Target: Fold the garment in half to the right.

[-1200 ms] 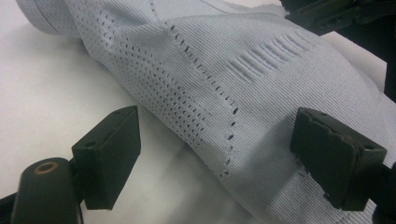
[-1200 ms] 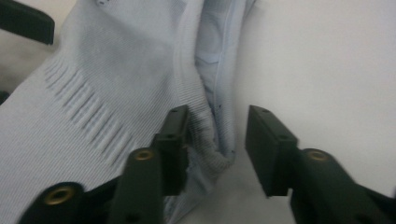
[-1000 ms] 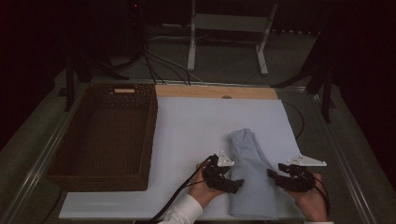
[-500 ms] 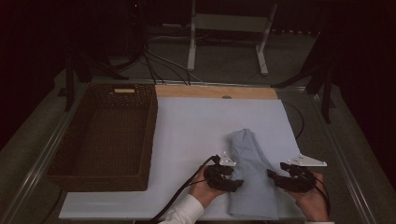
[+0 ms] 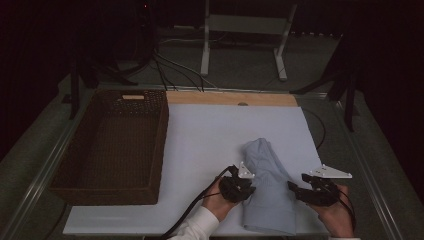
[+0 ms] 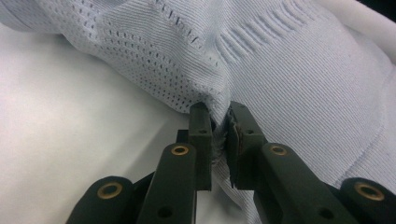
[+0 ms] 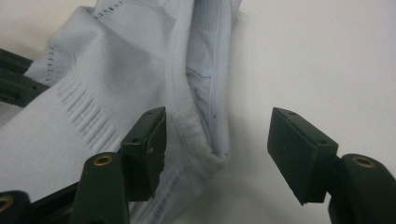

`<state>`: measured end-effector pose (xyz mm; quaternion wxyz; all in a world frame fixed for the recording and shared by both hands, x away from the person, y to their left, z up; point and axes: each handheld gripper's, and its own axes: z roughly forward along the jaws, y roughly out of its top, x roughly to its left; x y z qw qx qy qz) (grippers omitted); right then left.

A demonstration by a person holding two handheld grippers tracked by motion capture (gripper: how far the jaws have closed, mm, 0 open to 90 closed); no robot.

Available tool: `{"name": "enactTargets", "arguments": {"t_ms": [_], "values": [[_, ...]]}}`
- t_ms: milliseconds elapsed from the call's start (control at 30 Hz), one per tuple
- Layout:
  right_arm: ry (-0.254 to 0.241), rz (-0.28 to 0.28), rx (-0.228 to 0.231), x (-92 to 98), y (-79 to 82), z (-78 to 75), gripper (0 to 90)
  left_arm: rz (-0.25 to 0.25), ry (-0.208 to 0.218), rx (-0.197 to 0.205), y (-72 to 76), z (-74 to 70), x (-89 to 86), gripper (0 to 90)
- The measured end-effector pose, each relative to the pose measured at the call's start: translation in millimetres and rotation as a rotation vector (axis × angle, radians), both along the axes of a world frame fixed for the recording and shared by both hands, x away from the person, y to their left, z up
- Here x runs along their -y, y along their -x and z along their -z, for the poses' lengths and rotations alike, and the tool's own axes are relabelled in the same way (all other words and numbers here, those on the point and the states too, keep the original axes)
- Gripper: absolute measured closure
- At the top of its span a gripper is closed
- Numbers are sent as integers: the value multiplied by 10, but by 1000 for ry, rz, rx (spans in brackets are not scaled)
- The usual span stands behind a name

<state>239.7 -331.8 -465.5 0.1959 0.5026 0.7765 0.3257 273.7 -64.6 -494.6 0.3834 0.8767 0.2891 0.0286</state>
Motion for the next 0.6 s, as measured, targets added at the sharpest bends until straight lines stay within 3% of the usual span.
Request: {"name": "enactTargets", "arguments": {"t_ms": [333, 600], "values": [[-9, -11, 1, -10, 20, -29, 396, -67, -7, 23, -75, -40, -73, 831], [-27, -14, 20, -74, 24, -47, 314, -107, 5, 22, -145, -44, -120, 831]]}}
